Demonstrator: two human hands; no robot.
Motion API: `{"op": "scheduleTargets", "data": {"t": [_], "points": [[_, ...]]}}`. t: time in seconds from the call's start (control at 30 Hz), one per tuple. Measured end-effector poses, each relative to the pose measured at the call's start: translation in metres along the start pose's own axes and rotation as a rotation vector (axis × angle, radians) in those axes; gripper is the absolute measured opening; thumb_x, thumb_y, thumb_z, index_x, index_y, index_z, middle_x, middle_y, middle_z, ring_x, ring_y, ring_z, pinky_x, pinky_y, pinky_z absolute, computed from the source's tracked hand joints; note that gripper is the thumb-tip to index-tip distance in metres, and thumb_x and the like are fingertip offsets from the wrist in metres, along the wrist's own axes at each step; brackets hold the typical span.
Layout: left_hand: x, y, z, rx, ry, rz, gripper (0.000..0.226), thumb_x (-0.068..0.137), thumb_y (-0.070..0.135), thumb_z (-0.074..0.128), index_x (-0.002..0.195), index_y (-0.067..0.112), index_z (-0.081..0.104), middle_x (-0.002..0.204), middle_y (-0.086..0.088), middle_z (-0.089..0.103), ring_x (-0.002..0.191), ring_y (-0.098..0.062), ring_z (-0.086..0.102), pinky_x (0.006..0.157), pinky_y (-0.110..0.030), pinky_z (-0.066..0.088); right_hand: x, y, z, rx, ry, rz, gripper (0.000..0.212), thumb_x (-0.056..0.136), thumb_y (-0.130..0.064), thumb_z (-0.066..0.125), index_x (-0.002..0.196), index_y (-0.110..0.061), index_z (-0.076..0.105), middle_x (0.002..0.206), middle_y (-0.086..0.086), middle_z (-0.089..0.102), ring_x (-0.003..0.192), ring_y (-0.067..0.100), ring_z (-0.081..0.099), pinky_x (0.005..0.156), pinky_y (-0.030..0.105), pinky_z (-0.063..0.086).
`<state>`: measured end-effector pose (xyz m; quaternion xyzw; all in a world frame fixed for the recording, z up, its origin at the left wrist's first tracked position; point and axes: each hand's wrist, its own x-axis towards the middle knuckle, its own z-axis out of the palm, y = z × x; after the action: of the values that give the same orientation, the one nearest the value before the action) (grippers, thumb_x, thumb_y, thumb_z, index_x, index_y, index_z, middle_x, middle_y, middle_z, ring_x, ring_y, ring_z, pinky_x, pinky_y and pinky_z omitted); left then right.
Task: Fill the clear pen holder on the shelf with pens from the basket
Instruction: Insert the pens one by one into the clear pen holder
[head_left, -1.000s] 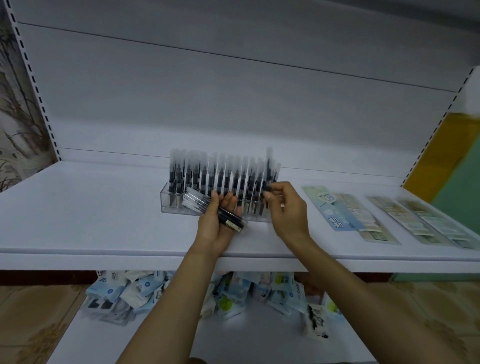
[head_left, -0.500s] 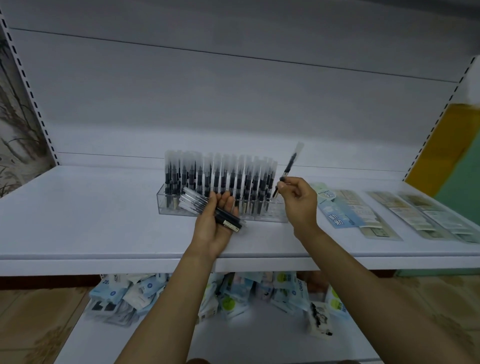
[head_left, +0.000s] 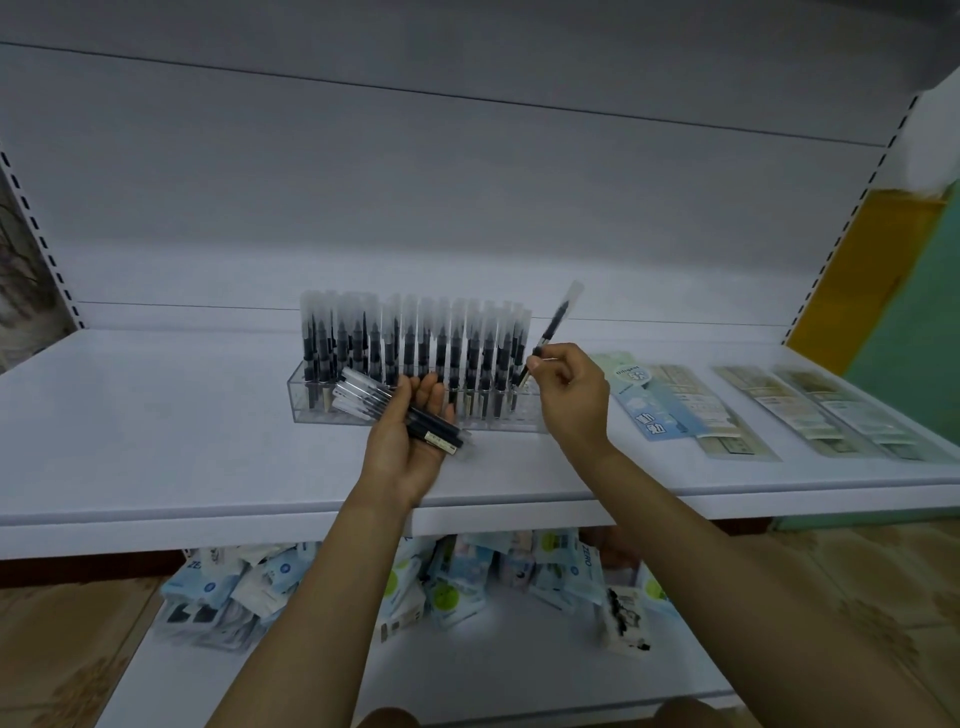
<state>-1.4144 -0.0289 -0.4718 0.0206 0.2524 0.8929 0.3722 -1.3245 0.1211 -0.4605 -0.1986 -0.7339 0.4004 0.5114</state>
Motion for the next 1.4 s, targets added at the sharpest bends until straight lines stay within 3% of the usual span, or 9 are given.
{"op": "scheduleTargets", "data": {"t": [0.1,0.23,0.4,0.57,0.87,1.03,1.17,1.4], "points": [[0.0,0.0,0.0,-0.002,0.003,0.003,0.016,0.096,0.028,0.052,0.087,0.019,0.061,0.078,0.004,0.073,0.07,-0.006,0.07,0.085,-0.029,0.05,-0.005,0.002,0.002,-0.15,-0.068,-0.063,0.01,0.088,-0.015,0.066,0.094,-0.007,0.07,0.081,0.002,0.069,0.074,0.004,0.061,0.067,0.008,0.045],[0.0,0.0,0.0,0.008,0.004,0.01,0.015,0.097,0.027,0.052,0.088,0.019,0.061,0.079,0.004,0.073,0.07,-0.006,0.069,0.086,-0.028,0.05,-0.001,0.0,0.003,-0.243,-0.101,-0.023,0.011,0.086,-0.019,0.068,0.09,-0.009,0.072,0.086,0.003,0.072,0.083,0.014,0.065,0.072,0.025,0.051],[0.0,0.0,-0.001,0.006,0.003,0.008,0.015,0.096,0.027,0.052,0.088,0.019,0.061,0.08,0.004,0.073,0.071,-0.006,0.069,0.083,-0.028,0.05,0.004,-0.007,0.001,-0.305,-0.157,0.048,0.016,0.084,-0.02,0.07,0.092,-0.007,0.075,0.093,0.007,0.074,0.089,0.018,0.066,0.074,0.024,0.047],[-0.001,-0.001,-0.001,0.015,0.012,0.019,0.014,0.097,0.026,0.052,0.089,0.019,0.061,0.079,0.005,0.073,0.069,-0.005,0.069,0.085,-0.028,0.049,0.005,-0.011,-0.002,-0.327,-0.175,0.064,0.019,0.085,-0.017,0.069,0.085,0.001,0.075,0.095,0.009,0.074,0.086,0.02,0.067,0.075,0.031,0.053],[0.0,0.0,0.0,0.028,0.006,0.025,0.016,0.098,0.026,0.05,0.089,0.019,0.062,0.078,0.006,0.073,0.082,-0.006,0.064,0.091,-0.027,0.048,0.004,-0.014,-0.001,-0.352,-0.167,0.041,0.019,0.086,-0.018,0.067,0.093,-0.002,0.075,0.099,0.01,0.073,0.092,0.021,0.067,0.076,0.024,0.048],[0.001,-0.001,-0.001,0.031,0.001,0.025,0.015,0.098,0.026,0.051,0.092,0.02,0.063,0.079,0.006,0.073,0.081,-0.006,0.064,0.09,-0.027,0.048,0.002,-0.013,-0.001,-0.399,-0.164,0.004,0.02,0.087,-0.018,0.066,0.089,0.0,0.075,0.092,0.013,0.074,0.084,0.025,0.068,0.073,0.026,0.051],[-0.001,-0.002,0.0,0.028,0.006,0.031,0.017,0.098,0.026,0.051,0.089,0.018,0.063,0.077,0.006,0.073,0.083,-0.006,0.063,0.095,-0.027,0.045,0.003,-0.008,-0.002,-0.423,-0.174,-0.012,0.023,0.086,-0.019,0.066,0.08,0.001,0.074,0.082,0.017,0.073,0.076,0.029,0.068,0.073,0.04,0.055],[0.002,-0.003,0.001,0.03,0.003,0.03,0.017,0.098,0.026,0.051,0.089,0.019,0.063,0.076,0.006,0.073,0.08,-0.006,0.065,0.091,-0.026,0.047,-0.003,-0.009,-0.002,-0.461,-0.163,-0.06,0.022,0.089,-0.023,0.064,0.099,-0.006,0.074,0.098,0.008,0.074,0.088,0.022,0.068,0.072,0.021,0.044]]}}
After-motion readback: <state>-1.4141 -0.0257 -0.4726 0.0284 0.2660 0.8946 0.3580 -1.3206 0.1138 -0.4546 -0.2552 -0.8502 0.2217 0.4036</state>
